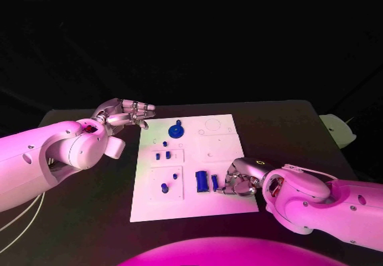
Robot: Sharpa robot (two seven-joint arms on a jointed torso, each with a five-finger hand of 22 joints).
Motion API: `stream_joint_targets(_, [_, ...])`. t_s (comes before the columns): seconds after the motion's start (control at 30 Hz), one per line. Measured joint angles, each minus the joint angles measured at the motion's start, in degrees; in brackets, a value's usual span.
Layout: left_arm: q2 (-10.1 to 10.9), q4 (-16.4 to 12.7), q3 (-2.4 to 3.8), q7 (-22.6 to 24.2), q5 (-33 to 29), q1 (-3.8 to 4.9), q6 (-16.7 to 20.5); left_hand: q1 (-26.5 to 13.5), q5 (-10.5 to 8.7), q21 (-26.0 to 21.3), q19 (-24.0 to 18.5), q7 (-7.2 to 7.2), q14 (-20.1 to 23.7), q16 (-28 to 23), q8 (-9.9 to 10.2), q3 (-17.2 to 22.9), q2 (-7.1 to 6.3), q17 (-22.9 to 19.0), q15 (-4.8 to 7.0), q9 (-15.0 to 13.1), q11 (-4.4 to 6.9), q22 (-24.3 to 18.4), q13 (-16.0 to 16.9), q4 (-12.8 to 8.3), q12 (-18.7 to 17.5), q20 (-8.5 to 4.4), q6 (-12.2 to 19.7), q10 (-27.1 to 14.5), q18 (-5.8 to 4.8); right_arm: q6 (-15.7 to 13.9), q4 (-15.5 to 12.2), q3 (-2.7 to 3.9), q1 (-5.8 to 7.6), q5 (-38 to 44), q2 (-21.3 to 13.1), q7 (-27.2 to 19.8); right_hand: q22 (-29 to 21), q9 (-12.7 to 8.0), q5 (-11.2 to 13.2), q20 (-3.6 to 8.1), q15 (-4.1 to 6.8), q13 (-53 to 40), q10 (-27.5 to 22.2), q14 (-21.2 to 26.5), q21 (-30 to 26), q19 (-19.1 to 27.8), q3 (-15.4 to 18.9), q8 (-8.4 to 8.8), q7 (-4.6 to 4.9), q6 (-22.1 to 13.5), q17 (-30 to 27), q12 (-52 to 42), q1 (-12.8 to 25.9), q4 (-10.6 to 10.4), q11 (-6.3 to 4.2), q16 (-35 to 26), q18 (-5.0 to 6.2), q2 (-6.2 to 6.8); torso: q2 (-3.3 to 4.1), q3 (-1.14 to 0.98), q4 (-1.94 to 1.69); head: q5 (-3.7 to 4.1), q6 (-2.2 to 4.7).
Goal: Assemble the parts on the task board
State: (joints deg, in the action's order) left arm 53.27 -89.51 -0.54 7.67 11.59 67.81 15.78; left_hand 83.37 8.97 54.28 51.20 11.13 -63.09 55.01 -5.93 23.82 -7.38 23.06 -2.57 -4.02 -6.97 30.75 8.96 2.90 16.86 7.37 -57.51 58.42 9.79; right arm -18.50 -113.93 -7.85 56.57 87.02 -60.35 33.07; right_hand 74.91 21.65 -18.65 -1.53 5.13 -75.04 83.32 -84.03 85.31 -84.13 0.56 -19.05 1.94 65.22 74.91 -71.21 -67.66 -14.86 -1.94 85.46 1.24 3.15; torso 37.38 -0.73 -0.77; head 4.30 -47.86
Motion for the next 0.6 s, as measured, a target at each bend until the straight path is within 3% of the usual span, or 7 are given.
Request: stream_joint_targets(0.6, [0.0,0.0,-0.01,0.0,0.0,0.0,0.0,0.0,0.0,0.0,0.0,0.0,0.0,0.0,0.0,0.0,0.0,0.0,0.0,0.0,-0.17,0.0,0.0,0.0,0.3,0.0,0.0,-0.2,0.0,0.0,3.1,0.01,-0.03,0.0,2.7,-0.1,0.0,0.1,-0.2,0.0,0.0,0.1,0.0,0.0,0.0,0.0,0.6,0.0,0.0,0.0,0.0,-0.2,-0.1,-0.6,0.0,0.0,0.0,-1.04,0.05,-0.07,0.03,-0.05,-0.21])
